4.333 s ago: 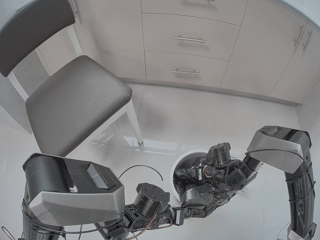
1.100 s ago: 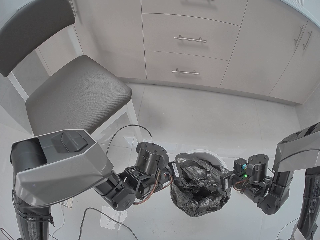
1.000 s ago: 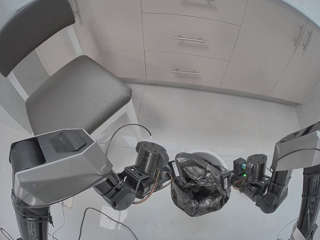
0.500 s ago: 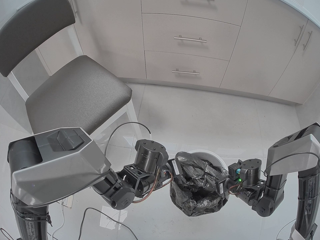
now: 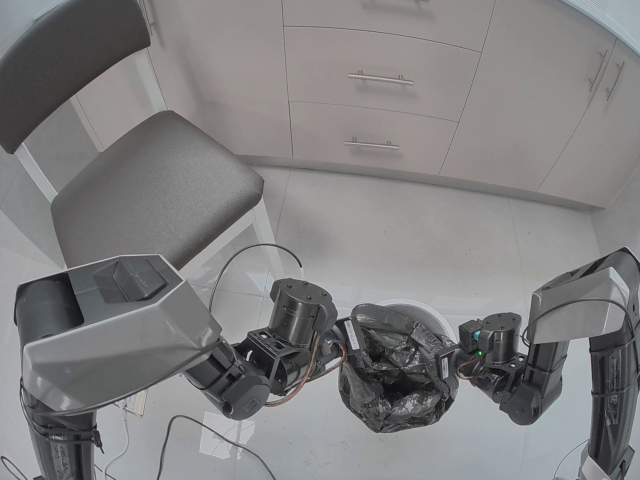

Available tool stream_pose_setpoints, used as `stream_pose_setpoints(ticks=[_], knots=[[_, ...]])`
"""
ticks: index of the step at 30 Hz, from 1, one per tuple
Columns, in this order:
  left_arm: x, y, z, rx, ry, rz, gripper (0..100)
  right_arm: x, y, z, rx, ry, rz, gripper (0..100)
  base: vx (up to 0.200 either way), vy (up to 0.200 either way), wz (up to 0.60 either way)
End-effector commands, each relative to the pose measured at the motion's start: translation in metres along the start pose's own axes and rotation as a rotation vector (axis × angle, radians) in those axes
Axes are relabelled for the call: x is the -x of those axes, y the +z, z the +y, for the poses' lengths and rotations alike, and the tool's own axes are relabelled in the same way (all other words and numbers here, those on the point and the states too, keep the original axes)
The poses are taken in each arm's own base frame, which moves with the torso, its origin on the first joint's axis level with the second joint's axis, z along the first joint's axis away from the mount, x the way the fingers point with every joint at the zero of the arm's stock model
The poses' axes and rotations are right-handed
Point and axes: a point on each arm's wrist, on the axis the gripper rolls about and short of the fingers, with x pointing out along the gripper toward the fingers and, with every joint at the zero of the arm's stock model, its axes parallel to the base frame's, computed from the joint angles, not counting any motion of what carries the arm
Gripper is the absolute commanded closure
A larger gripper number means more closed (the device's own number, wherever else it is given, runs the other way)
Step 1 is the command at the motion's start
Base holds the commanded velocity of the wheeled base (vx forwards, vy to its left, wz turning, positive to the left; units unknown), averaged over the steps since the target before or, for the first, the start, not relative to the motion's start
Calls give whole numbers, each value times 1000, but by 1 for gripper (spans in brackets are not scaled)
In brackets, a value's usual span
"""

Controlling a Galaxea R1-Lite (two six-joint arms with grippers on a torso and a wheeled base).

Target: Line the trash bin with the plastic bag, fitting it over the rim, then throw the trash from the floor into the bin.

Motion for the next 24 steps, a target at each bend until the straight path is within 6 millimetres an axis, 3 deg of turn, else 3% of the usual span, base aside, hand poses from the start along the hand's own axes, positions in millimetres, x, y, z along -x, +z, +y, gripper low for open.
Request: stream_pose_setpoints(ticks=[1, 16, 24], knots=[[0, 0, -1, -1, -3, 0, 100, -11, -1, -9, -14, -39, -1, 100, 0, 0, 0], [-1, -2, -1, -8, -3, 2, 100, -20, 15, -13, -35, -55, -59, 100, 0, 0, 0], [-11, -9, 12, -188, 37, 17, 100, -24, 23, -15, -46, -62, -96, 100, 0, 0, 0]])
